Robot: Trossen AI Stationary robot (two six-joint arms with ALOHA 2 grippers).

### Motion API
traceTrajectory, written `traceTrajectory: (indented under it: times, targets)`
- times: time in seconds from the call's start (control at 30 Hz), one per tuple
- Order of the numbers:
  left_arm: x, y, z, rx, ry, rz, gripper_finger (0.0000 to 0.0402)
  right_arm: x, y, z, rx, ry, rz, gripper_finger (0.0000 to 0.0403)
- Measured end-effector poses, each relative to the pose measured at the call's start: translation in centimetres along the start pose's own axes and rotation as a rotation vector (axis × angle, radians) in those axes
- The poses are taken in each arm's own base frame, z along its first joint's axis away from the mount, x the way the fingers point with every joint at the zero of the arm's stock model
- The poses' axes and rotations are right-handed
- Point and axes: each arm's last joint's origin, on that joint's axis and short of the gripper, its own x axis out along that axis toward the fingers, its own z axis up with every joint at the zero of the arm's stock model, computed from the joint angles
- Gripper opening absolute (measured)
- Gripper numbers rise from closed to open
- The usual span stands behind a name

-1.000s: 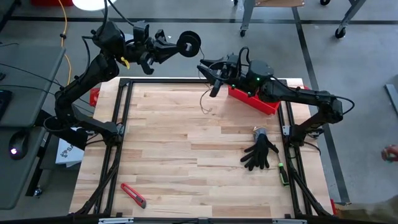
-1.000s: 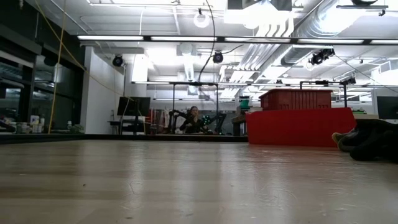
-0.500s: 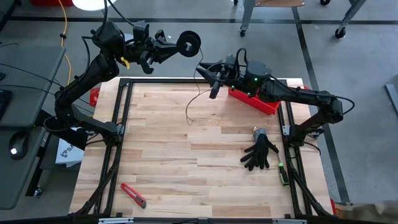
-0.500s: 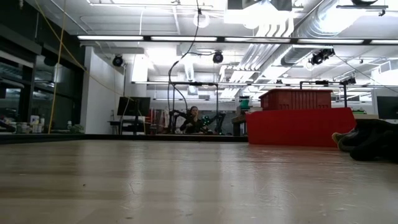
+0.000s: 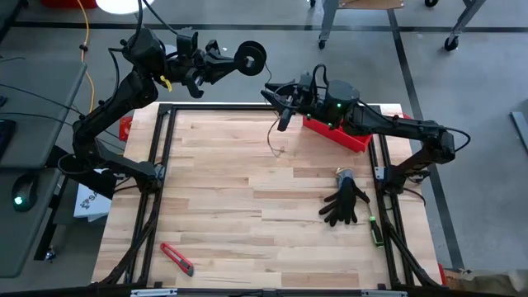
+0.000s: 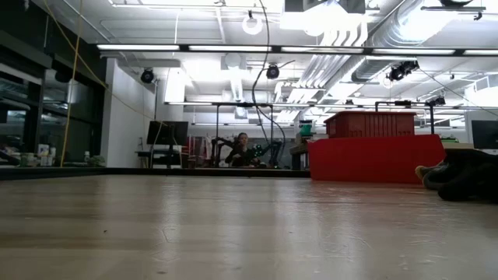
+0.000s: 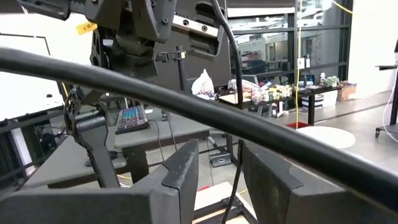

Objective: Coil cords
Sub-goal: Coil the black wire on the spool

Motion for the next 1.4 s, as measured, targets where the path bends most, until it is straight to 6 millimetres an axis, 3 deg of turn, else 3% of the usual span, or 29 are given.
traceTrajectory:
  times: [0.9,1.4]
  targets:
    - [0.85,-0.58,-0.27,0.012,-0.027,-0.039,0.0,0.01,-0.06,0.24,0.048,-0.024,0.0,0.0111]
    - [0.86,-0.46,-0.24,0.01,-0.042,-0.008,0.0,0.0,-0.01,0.24,0.031,-0.024,0.002,0.0057]
